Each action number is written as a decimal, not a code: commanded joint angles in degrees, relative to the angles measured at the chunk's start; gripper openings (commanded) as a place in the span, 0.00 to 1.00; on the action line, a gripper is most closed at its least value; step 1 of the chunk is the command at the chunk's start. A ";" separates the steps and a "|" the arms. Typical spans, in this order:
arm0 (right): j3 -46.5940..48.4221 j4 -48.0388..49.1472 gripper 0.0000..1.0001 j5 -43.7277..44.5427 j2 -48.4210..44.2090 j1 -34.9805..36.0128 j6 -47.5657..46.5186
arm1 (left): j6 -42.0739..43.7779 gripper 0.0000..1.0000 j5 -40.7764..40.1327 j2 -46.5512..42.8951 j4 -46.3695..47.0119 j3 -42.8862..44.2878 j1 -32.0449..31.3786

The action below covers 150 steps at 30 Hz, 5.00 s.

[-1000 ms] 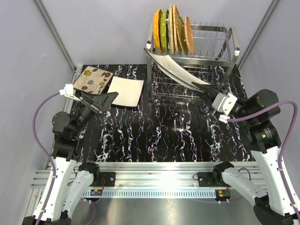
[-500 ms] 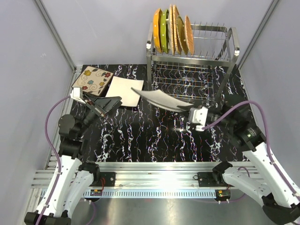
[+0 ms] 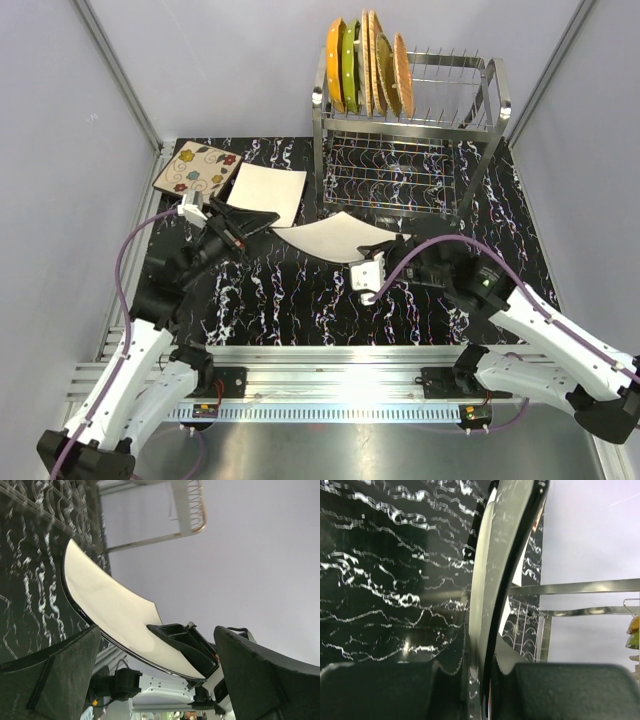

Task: Unload the plates from the dish rack
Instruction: Pass the plate from the right arm to the left, then place the plate on the table

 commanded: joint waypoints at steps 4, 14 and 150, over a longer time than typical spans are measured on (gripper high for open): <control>1.42 16.20 0.00 9.74 0.23 4.85 -6.04 | -0.01 0.99 -3.84 4.93 -7.80 5.48 -5.17; -0.42 22.70 0.00 13.87 2.87 6.79 -6.57 | 0.08 0.99 -6.83 10.82 -9.05 6.89 -12.37; -12.38 21.92 0.94 25.04 -6.63 -2.52 55.30 | 2.90 0.00 -33.64 72.26 59.52 16.03 7.92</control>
